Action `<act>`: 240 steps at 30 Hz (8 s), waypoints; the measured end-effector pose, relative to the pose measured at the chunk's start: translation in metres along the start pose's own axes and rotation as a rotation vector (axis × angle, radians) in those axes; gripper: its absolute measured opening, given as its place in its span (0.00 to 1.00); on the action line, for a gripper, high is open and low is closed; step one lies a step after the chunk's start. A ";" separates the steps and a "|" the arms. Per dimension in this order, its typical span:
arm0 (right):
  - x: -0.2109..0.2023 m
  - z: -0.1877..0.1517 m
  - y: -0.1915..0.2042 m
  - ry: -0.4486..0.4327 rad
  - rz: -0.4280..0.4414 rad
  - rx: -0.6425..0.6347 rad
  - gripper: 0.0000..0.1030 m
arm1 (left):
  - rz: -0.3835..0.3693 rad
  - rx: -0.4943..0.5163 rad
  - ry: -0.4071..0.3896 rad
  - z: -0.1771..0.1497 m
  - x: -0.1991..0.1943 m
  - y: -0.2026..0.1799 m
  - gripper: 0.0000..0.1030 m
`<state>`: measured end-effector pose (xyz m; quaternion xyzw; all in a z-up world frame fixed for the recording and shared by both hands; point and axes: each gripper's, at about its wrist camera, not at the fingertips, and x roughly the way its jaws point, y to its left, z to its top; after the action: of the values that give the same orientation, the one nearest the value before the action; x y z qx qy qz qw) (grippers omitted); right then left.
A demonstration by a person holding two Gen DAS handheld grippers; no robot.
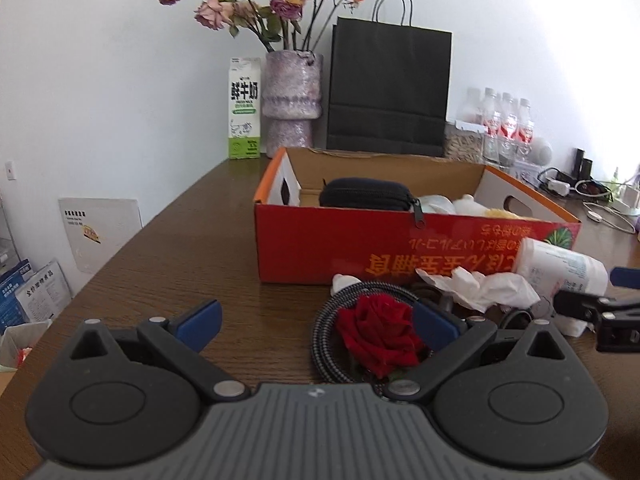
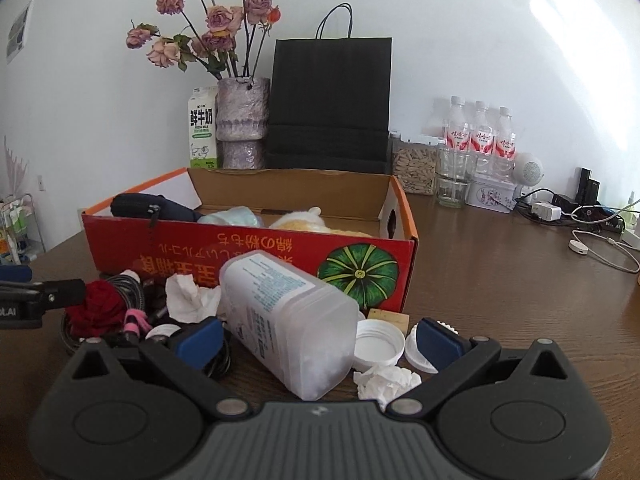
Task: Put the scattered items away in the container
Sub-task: 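Withdraw both grippers from the box toward the cable and bottle, then grasp the braided black cable with the left gripper while the right gripper grasps the white bead bottle, then carry the cable and bead bottle over the box and release both, then withdraw both grippers from the box back toward the rose and tissues, then grasp the red rose with the left gripper while the right gripper grasps the crumpled tissue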
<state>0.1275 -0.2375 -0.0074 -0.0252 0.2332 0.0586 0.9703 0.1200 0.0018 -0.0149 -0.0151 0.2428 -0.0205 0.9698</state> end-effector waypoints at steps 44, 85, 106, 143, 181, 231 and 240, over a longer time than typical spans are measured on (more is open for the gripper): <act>-0.005 -0.004 -0.003 -0.017 0.081 -0.010 0.43 | -0.055 0.113 0.256 0.021 0.034 -0.036 0.94; 0.057 0.128 -0.016 -0.309 -0.015 0.120 0.41 | -0.102 -0.108 -0.110 0.144 0.064 -0.029 0.94; 0.128 0.117 -0.021 -0.192 -0.056 0.116 0.41 | -0.025 -0.091 0.028 0.141 0.152 -0.036 0.94; 0.091 0.120 -0.013 -0.238 -0.053 0.130 1.00 | 0.042 -0.068 -0.078 0.135 0.121 -0.038 1.00; -0.005 0.095 -0.001 -0.294 0.036 0.042 1.00 | 0.001 -0.098 -0.291 0.086 0.010 -0.030 1.00; -0.018 -0.025 -0.050 0.094 -0.031 0.070 1.00 | 0.077 0.018 -0.032 -0.017 -0.014 -0.022 1.00; -0.013 -0.024 -0.045 0.118 -0.045 0.042 0.99 | 0.052 0.026 0.000 -0.017 -0.008 -0.023 1.00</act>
<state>0.1105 -0.2851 -0.0215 -0.0133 0.2907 0.0305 0.9562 0.1043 -0.0207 -0.0253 0.0037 0.2429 0.0014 0.9700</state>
